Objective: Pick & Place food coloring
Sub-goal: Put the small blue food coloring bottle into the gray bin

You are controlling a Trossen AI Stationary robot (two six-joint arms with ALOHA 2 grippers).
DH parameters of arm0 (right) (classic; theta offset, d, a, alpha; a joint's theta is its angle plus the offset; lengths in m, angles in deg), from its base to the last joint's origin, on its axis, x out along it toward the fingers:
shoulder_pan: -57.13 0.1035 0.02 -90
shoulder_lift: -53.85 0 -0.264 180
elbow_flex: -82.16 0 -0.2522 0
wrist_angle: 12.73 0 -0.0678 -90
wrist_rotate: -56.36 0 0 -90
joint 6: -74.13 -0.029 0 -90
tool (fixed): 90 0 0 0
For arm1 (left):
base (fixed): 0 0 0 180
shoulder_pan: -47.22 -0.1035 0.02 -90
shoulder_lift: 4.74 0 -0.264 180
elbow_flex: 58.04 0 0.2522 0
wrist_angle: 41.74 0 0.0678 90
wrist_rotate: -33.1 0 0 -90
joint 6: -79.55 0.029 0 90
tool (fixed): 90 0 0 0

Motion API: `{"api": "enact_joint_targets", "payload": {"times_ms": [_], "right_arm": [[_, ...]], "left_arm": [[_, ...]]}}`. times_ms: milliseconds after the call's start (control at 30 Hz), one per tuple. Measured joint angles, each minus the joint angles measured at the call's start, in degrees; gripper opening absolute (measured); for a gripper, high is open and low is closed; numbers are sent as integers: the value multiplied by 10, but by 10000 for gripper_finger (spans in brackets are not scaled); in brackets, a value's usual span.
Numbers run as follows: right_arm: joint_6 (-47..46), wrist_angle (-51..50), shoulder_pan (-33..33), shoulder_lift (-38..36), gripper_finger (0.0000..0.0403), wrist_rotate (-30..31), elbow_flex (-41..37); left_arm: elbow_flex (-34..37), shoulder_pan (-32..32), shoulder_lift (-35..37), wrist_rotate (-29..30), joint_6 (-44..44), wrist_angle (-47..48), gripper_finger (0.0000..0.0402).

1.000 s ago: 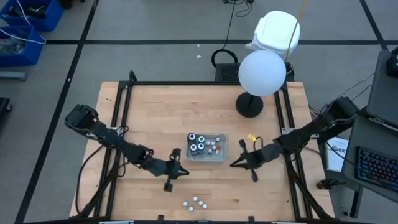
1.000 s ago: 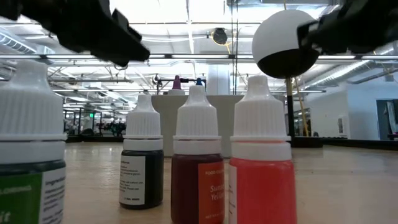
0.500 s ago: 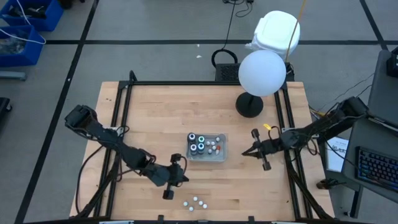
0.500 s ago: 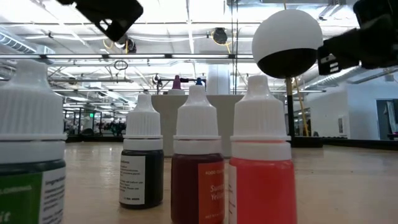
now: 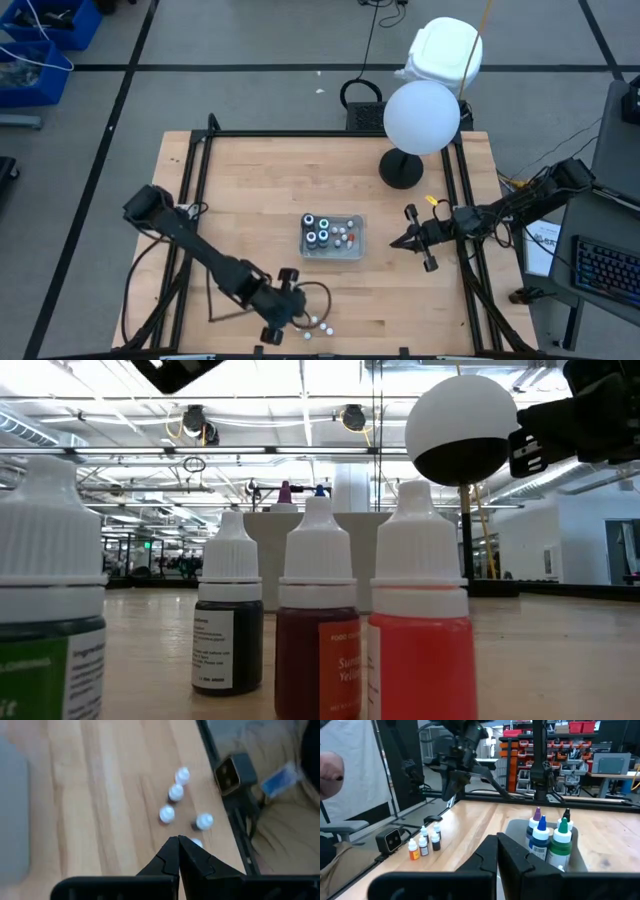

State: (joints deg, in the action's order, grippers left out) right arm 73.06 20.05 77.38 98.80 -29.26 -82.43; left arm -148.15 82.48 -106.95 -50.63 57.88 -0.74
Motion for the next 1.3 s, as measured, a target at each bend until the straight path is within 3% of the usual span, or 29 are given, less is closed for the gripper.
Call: {"api": "enact_joint_targets", "payload": {"times_ms": [200,433,1033,1300], "right_arm": [[-4,4,0,0,0,0,0],[-4,4,0,0,0,0,-1],[-2,4,0,0,0,0,-2],[-7,4,0,0,0,1,-2]], "left_arm": [[-123,13,-63,-19,-1,124,5],[-200,13,-104,-40,-7,173,6],[-230,14,-123,-80,-69,155,4],[-229,16,-123,-58,-55,179,63]]}}
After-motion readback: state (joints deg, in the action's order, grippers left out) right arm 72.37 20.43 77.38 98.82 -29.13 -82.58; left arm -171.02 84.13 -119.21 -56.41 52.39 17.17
